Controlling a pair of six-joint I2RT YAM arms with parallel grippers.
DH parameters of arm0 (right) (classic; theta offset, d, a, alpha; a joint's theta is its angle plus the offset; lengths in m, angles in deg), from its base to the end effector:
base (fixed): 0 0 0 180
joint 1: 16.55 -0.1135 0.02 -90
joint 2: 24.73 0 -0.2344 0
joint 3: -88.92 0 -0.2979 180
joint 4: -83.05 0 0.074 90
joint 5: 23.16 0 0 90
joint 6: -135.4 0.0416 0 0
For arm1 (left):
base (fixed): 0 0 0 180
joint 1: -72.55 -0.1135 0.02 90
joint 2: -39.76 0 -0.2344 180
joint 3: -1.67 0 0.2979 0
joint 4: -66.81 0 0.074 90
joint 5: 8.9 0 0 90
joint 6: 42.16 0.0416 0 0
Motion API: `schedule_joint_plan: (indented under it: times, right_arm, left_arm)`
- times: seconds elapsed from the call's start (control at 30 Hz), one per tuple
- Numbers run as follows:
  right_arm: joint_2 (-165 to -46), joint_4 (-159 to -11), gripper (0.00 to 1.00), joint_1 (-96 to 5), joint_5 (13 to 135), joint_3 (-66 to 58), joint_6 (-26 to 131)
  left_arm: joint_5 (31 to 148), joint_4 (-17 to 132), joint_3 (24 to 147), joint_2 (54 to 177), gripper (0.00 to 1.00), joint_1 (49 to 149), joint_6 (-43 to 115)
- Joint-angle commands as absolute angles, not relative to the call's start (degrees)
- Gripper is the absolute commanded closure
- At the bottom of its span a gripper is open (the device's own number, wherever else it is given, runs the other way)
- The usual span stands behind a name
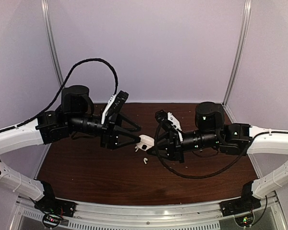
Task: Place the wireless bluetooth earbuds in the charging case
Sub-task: Pass from the right arm to the left
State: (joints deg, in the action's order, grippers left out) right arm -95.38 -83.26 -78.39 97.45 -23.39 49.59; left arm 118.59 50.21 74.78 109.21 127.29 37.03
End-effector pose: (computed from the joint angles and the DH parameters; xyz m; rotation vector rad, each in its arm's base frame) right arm 0.1442 0.3142 0.2878 -1.3127 1.5455 1.2621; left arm 0.1752 -0.2917 0.3280 1.1929 1.5781 -1.3682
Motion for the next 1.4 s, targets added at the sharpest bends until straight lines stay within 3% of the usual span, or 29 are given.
schedule_joint_plan:
  times: [0.0, 0.6, 0.83, 0.9, 1.0, 1.07, 1.17, 1.37]
  right_arm:
    - [-96.7, -80.5, 0.89, -78.0, 102.6, -21.9, 49.1]
    - [-99.3, -77.3, 0.89, -78.1, 103.7, -19.3, 49.0]
    - [-98.8, -77.9, 0.88, -78.0, 103.2, -19.6, 49.3]
    - [-98.1, -79.0, 0.77, -77.9, 101.6, -20.1, 50.1]
    - [-96.1, -81.9, 0.53, -78.0, 98.7, -21.3, 52.6]
    - [-94.1, -83.8, 0.44, -77.7, 97.0, -22.3, 53.5]
    - [-92.7, -87.5, 0.40, -76.5, 97.6, -24.3, 54.9]
    - [-91.3, -97.1, 0.41, -75.8, 99.2, -28.5, 58.7]
  left_arm:
    - [123.9, 46.1, 73.9, 110.2, 0.45, 127.3, 41.5]
    - [125.0, 44.9, 75.3, 115.1, 0.63, 128.1, 40.8]
    - [125.5, 48.7, 73.4, 113.6, 0.82, 128.0, 39.4]
    - [125.5, 51.5, 72.3, 112.8, 0.87, 128.1, 38.0]
    - [124.1, 56.6, 70.6, 111.5, 0.91, 127.9, 35.0]
    - [123.6, 61.4, 69.2, 110.7, 0.93, 127.7, 32.2]
    - [122.6, 69.8, 66.3, 109.7, 0.94, 127.5, 27.7]
    - [118.1, 86.2, 61.6, 107.6, 0.97, 127.5, 21.1]
